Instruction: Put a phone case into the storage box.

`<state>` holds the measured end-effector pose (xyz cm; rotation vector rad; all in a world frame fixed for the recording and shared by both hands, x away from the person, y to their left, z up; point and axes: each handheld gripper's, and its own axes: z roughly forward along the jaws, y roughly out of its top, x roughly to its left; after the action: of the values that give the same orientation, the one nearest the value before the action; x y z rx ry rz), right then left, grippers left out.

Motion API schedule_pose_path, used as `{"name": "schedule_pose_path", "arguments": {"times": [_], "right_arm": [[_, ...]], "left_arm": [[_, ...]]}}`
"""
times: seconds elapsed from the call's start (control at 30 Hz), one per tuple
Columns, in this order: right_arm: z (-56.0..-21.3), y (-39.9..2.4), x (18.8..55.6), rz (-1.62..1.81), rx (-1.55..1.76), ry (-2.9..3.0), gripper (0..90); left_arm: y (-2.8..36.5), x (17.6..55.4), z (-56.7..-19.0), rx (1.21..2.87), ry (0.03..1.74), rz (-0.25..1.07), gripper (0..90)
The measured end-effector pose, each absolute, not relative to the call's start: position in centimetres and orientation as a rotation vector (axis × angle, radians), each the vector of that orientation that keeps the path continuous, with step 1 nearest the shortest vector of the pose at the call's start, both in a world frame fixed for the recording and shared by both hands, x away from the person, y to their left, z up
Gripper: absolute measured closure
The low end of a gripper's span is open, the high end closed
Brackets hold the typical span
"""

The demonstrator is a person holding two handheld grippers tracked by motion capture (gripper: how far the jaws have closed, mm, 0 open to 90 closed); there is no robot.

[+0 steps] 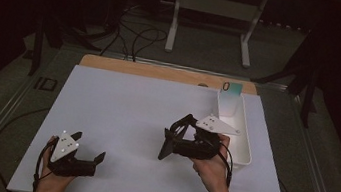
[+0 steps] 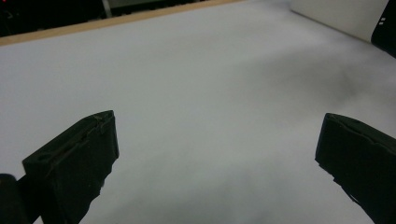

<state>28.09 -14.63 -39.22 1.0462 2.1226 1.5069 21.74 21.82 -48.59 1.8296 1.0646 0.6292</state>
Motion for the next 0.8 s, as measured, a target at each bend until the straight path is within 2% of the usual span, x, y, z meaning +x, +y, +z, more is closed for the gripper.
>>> {"name": "schedule_pose_path", "arguments": {"times": [0.27,0.8], "right_arm": [[-38.5,-14.6,28.4,1.483,1.027,2.111,13.4],[-36.2,-15.7,30.4,1.437,1.041,2.058,13.4]], "left_arm": [[21.9,21.8,-49.4,1.858,1.080,0.646,0.0],[22.5,21.7,-49.3,1.797,1.105,0.676,0.0]]}}
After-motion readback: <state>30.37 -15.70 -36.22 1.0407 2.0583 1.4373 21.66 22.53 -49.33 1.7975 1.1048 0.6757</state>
